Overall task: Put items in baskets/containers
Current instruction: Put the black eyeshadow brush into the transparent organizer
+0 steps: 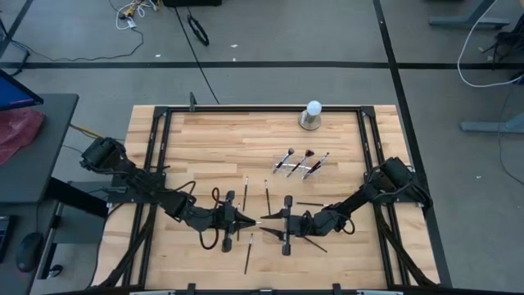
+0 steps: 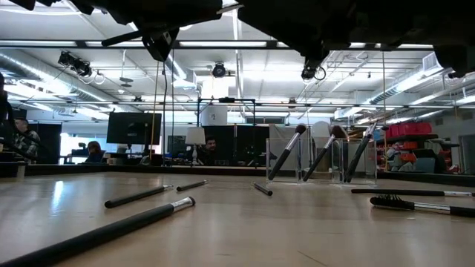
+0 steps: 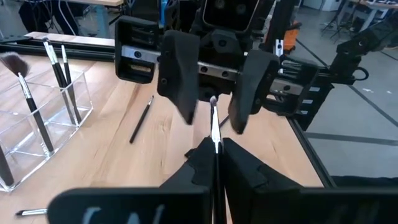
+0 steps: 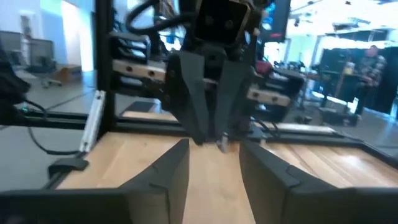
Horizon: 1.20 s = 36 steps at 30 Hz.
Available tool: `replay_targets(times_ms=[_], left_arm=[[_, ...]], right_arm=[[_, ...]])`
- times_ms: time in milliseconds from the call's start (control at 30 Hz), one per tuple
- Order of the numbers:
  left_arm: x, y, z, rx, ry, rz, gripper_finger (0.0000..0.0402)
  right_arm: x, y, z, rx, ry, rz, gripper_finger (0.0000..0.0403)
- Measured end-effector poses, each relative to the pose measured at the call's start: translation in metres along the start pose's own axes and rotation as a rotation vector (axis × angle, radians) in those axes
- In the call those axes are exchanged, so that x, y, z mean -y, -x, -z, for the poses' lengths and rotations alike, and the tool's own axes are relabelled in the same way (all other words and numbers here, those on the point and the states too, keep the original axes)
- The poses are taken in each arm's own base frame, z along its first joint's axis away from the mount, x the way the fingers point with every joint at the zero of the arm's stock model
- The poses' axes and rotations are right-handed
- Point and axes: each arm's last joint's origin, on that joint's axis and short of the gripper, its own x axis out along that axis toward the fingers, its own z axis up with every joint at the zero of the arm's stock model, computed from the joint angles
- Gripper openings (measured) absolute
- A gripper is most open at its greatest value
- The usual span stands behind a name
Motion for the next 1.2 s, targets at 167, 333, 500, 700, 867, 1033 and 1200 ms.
replay_targets(times_ms=[167,333,500,700,867,1033,1200], left_arm=[[0.0,0.0,0.0,0.001,0.001,0.0,0.0023],[0.0,0.0,0.0,0.0,0.002,0.003,0.0024],[0.0,0.0,0.0,-0.001,0.002,0.005,0.0026],[0.001,0.0,0.0,-0.001,0.002,0.008,0.0027],[0.0,0.0,0.0,0.0,0.001,-0.002,0.0037],[0.0,0.0,0.0,0.005,-0.029,-0.007,0.0104],[-0.002,0.0,0.001,-0.006,-0.04,-0.036,0.0188]], right_arm=[[0.0,-0.001,0.0,0.007,0.006,-0.029,0.0114],[0.0,0.0,0.0,0.006,0.007,-0.029,0.0077],[0.001,-0.001,0.0,0.006,0.008,-0.027,0.0033],[0.002,-0.002,0.0,0.012,0.01,-0.061,0.0006],[0.003,-0.001,0.0,-0.019,0.014,-0.02,0.0002],[0.005,0.011,-0.021,-0.207,0.057,0.098,0.0001],[0.032,0.046,-0.065,-0.44,-0.019,0.161,0.0001]])
